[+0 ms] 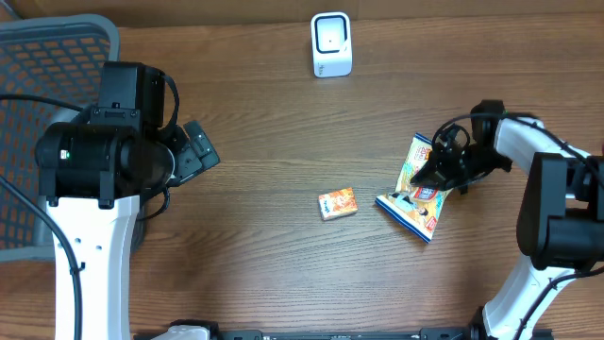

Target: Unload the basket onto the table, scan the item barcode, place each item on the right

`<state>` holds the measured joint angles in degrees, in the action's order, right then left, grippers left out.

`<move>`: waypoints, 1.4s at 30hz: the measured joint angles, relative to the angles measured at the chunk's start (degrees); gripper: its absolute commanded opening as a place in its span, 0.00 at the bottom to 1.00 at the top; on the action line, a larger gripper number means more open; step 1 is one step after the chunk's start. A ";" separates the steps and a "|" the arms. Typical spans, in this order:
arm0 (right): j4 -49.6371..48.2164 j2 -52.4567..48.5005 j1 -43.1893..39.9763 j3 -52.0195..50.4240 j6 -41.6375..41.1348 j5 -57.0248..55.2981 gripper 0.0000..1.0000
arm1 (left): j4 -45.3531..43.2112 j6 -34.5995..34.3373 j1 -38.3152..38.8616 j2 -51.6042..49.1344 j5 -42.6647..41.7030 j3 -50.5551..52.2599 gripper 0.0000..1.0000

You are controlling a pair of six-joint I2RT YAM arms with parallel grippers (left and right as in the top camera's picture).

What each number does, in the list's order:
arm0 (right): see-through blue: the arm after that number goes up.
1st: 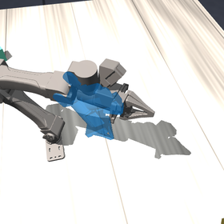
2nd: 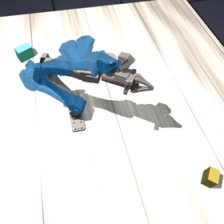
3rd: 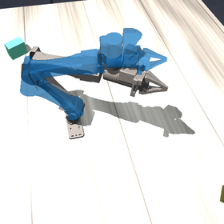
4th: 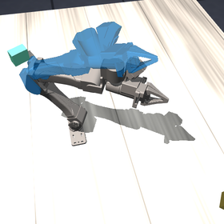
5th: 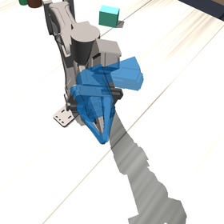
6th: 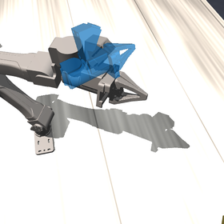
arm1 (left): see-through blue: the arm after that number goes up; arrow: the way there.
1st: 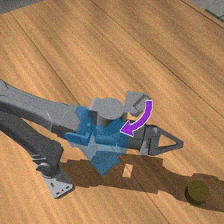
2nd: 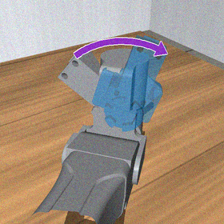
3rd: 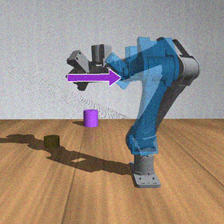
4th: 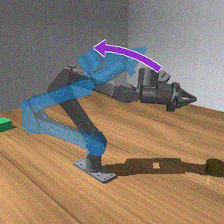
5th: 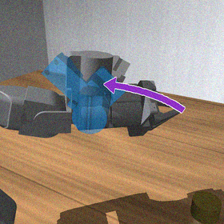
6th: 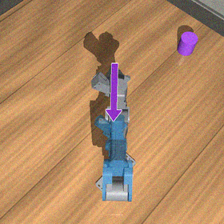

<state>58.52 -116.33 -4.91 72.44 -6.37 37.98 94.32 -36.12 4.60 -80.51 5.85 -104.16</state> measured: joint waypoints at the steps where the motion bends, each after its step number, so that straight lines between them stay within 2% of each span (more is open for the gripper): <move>1: 2.49 0.02 0.00 2.16 0.24 -1.36 0.04 | -0.02 0.00 0.00 0.00 0.00 0.02 1.00; 6: 13.79 3.34 0.00 12.20 0.20 -9.09 0.04 | -0.02 0.00 0.00 0.02 0.00 0.00 1.00; 12: 18.32 7.32 0.04 13.20 -4.79 -18.69 0.04 | -0.02 0.00 0.00 0.00 0.00 0.02 1.00; 16: 14.21 7.32 0.57 8.68 -6.95 -21.38 0.04 | 0.00 0.00 0.00 0.00 0.00 0.00 1.00; 23: 0.74 7.63 4.09 -2.86 -11.69 -22.08 0.04 | 0.00 0.00 0.00 0.00 0.00 0.00 1.00; 27: -1.49 9.79 4.92 -5.44 -14.93 -23.34 0.04 | -0.02 0.00 0.00 0.00 0.00 0.02 1.00; 30: 1.66 9.64 5.11 -4.57 -15.91 -24.17 0.04 | -0.02 0.00 0.00 0.00 0.00 0.02 0.99; 35: 15.17 7.58 5.44 1.55 -14.99 -26.51 0.04 | 0.00 0.00 0.00 0.00 0.00 0.02 1.00; 37: 19.50 7.41 5.62 6.16 -13.90 -26.97 0.09 | 0.00 0.00 0.00 0.00 0.00 0.02 1.00; 39: 23.47 7.41 6.38 11.47 -12.76 -27.43 0.19 | 0.00 0.00 0.00 0.00 0.00 0.00 1.00; 40: 24.70 7.41 7.04 13.42 -12.35 -27.76 0.31 | -0.02 0.00 0.00 0.00 0.00 0.02 1.00; 42: 25.94 7.43 8.98 15.50 -11.41 -28.55 0.61 | -0.02 0.00 0.00 0.02 0.00 0.02 1.00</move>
<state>84.47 -108.90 4.08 87.94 -17.78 9.43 94.30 -36.12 4.60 -80.49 5.85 -104.14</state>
